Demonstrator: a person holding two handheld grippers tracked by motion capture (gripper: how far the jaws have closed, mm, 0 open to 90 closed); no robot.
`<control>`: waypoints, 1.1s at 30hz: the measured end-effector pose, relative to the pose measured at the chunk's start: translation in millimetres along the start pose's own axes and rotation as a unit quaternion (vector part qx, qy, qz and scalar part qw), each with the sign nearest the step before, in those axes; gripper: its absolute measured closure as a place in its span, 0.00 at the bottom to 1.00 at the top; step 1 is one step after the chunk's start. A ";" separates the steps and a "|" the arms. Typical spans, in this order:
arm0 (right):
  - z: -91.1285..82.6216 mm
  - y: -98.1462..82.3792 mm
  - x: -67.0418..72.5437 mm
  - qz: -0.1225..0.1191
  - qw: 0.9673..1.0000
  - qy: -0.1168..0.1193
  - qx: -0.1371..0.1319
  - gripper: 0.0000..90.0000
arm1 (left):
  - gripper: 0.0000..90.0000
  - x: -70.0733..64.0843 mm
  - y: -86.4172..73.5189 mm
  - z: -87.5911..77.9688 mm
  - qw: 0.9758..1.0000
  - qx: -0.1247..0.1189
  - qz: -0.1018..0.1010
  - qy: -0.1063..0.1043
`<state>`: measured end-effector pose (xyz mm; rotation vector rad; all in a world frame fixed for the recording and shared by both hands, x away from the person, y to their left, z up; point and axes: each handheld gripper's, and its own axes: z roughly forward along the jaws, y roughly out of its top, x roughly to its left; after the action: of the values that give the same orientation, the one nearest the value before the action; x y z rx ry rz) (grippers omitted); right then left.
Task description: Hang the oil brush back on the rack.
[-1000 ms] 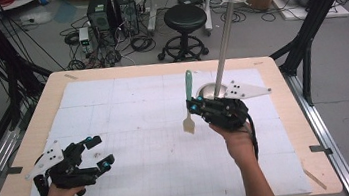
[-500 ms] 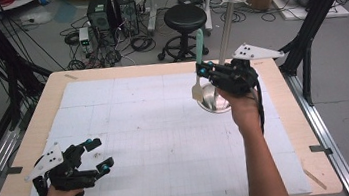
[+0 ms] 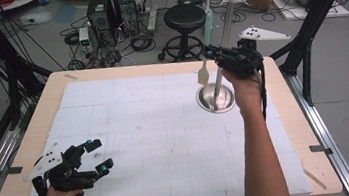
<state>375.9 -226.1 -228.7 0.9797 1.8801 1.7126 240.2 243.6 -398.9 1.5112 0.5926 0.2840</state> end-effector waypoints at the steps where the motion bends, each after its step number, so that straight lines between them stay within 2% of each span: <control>1: 0.7 1.0 -1.5 0.000 1.000 -0.002 0.001 0.93 | 0.21 0.0 0.0 -0.1 1.000 0.000 0.000 0.000; 10: 1.6 5.8 -10.4 0.017 1.000 -0.011 -0.009 0.93 | 0.21 1.5 -0.8 0.4 1.000 0.003 -0.002 0.000; 19: 0.0 8.2 -14.9 0.028 0.999 -0.023 -0.004 0.93 | 0.21 1.4 -0.5 -0.3 1.000 0.000 -0.004 0.001; 33: 0.1 11.0 -20.7 0.034 0.999 -0.038 -0.002 0.93 | 0.21 1.6 -0.3 -0.4 1.000 -0.003 -0.004 -0.001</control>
<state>392.3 -241.2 -221.2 1.1044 1.8135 1.6920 241.3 244.7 -399.5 1.5020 0.5951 0.2778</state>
